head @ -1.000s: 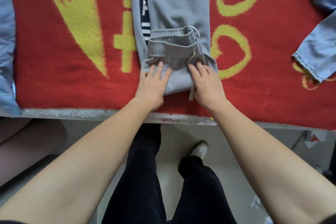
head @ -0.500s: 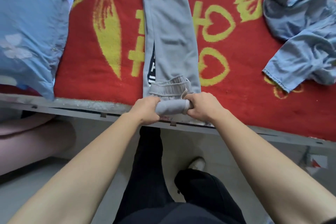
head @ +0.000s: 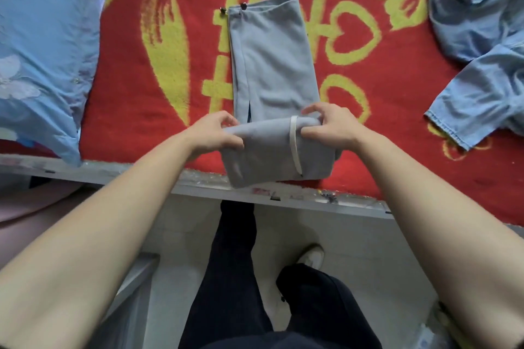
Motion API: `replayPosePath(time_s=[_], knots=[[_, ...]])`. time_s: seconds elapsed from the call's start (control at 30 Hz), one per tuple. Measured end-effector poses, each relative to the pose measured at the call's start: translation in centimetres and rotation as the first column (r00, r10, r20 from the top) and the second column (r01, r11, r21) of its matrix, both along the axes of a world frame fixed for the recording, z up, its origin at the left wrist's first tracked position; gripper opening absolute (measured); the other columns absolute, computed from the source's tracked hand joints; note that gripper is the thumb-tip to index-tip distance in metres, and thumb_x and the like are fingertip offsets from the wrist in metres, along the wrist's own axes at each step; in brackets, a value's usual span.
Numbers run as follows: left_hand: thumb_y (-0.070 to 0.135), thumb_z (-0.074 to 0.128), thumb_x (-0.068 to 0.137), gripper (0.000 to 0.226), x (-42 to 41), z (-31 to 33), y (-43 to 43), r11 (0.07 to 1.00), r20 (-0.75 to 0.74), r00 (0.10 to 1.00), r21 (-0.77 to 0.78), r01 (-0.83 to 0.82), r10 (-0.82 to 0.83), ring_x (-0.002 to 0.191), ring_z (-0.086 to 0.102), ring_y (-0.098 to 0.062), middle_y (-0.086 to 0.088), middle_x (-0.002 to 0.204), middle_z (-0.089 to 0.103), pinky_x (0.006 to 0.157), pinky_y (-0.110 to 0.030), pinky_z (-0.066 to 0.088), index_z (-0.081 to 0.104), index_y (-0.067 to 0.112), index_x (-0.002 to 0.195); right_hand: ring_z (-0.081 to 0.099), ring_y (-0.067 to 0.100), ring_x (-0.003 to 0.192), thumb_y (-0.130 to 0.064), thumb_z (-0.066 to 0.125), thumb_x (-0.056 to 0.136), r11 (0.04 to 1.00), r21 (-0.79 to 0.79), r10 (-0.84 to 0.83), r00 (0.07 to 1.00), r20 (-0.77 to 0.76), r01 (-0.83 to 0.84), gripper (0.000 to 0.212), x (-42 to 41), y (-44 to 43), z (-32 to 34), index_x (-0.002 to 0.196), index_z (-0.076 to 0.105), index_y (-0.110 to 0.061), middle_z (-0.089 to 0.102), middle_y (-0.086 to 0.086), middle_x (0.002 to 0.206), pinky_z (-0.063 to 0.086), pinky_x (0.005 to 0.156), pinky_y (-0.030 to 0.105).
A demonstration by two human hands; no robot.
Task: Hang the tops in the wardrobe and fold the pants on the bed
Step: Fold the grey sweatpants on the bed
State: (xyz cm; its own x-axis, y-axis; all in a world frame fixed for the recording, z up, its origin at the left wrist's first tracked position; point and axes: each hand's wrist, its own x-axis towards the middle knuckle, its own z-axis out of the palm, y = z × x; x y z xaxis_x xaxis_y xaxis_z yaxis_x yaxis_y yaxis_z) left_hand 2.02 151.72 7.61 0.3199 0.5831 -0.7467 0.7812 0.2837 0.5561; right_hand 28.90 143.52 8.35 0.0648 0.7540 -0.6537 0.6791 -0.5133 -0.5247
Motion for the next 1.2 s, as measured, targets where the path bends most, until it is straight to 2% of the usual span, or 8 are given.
replayPosePath(time_s=[0.1, 0.17, 0.33, 0.63, 0.87, 0.93, 1.07, 1.2], knots=[[0.027, 0.083, 0.055, 0.054, 0.8, -3.7, 4.6, 0.964, 0.068, 0.963, 0.039, -0.262, 0.259, 0.095, 0.065, -0.02, -0.009, 0.107, 0.068, 0.084, -0.038, 0.055, 0.063, 0.019, 0.104, 0.057, 0.024, 0.115, -0.041, 0.064, 0.078, 0.984, 0.095, -0.157, 0.986, 0.056, 0.151, 0.061, 0.5, 4.7, -2.9, 0.137, 0.052, -0.029, 0.063, 0.004, 0.12, 0.043, 0.083, 0.029], [0.025, 0.084, 0.067, 0.047, 1.9, -6.4, 6.7, 0.938, 0.093, 0.936, 0.042, -0.345, 0.34, 0.095, 0.066, -0.02, -0.01, 0.108, 0.069, 0.083, -0.037, 0.054, 0.063, 0.016, 0.107, 0.058, 0.023, 0.11, -0.041, 0.066, 0.077, 0.961, 0.072, -0.272, 0.961, 0.052, 0.268, 0.066, 0.9, 7.4, -5.3, 0.14, 0.047, -0.029, 0.06, 0.002, 0.115, 0.047, 0.086, 0.032], [0.041, 0.07, 0.086, 0.033, 3.9, -12.6, 8.9, 0.957, 0.015, 0.982, 0.225, -0.185, 0.187, 0.095, 0.062, -0.021, -0.001, 0.102, 0.067, 0.083, -0.032, 0.049, 0.064, 0.017, 0.108, 0.056, 0.03, 0.115, -0.039, 0.067, 0.076, 0.913, 0.049, -0.406, 0.889, 0.21, 0.405, 0.07, 1.0, 10.6, -11.2, 0.139, 0.042, -0.024, 0.06, 0.005, 0.121, 0.042, 0.086, 0.033], [0.045, 0.068, 0.087, 0.03, 3.7, -16.2, 11.8, 0.988, 0.022, 0.994, 0.112, -0.107, 0.105, 0.083, 0.058, -0.022, 0.001, 0.085, 0.061, 0.072, -0.034, 0.044, 0.054, 0.019, 0.092, 0.049, 0.028, 0.091, -0.043, 0.07, 0.081, 0.903, 0.086, -0.425, 0.848, 0.315, 0.421, 0.059, 0.5, 12.3, -15.2, 0.119, 0.038, -0.012, 0.05, 0.006, 0.104, 0.035, 0.075, 0.036], [0.056, 0.06, 0.087, 0.055, 3.9, -13.8, 11.3, 0.975, -0.177, 0.984, 0.211, 0.072, -0.035, 0.107, 0.057, -0.033, -0.009, 0.118, 0.059, 0.081, -0.039, 0.043, 0.045, 0.016, 0.122, 0.052, 0.038, 0.109, -0.046, 0.067, 0.085, 0.928, 0.107, -0.37, 0.841, 0.395, 0.358, 0.062, -0.2, 11.8, -13.7, 0.131, 0.042, -0.014, 0.049, 0.014, 0.122, 0.04, 0.083, 0.042], [0.055, 0.061, 0.087, 0.063, 3.9, -13.1, 10.6, 0.915, -0.285, 0.957, 0.367, 0.166, -0.059, 0.116, 0.05, -0.032, -0.011, 0.129, 0.049, 0.09, -0.044, 0.043, 0.043, 0.016, 0.133, 0.049, 0.038, 0.118, -0.043, 0.064, 0.087, 0.964, 0.201, -0.255, 0.815, 0.521, 0.173, 0.064, -1.1, 11.0, -13.4, 0.139, 0.043, -0.013, 0.046, 0.016, 0.134, 0.039, 0.093, 0.046], [0.029, 0.062, 0.088, 0.041, 4.1, -12.1, 8.3, 0.575, -0.255, 0.948, 0.753, 0.319, -0.191, 0.123, 0.044, -0.035, -0.017, 0.135, 0.048, 0.099, -0.048, 0.038, 0.055, 0.014, 0.125, 0.044, 0.036, 0.131, -0.036, 0.057, 0.092, 0.92, 0.38, -0.157, 0.803, 0.575, -0.092, 0.05, -3.0, 8.6, -12.7, 0.135, 0.052, -0.011, 0.043, 0.018, 0.146, 0.033, 0.106, 0.05], [0.037, 0.058, 0.09, 0.04, 2.9, -10.3, 2.9, 0.481, -0.215, 0.887, 0.775, 0.41, -0.408, 0.127, 0.044, -0.036, -0.02, 0.135, 0.052, 0.106, -0.05, 0.032, 0.063, 0.011, 0.12, 0.044, 0.037, 0.132, -0.038, 0.053, 0.096, 0.861, 0.463, -0.065, 0.858, 0.509, -0.209, 0.05, -4.1, 4.1, -11.3, 0.136, 0.052, -0.009, 0.042, 0.02, 0.148, 0.031, 0.108, 0.05]])
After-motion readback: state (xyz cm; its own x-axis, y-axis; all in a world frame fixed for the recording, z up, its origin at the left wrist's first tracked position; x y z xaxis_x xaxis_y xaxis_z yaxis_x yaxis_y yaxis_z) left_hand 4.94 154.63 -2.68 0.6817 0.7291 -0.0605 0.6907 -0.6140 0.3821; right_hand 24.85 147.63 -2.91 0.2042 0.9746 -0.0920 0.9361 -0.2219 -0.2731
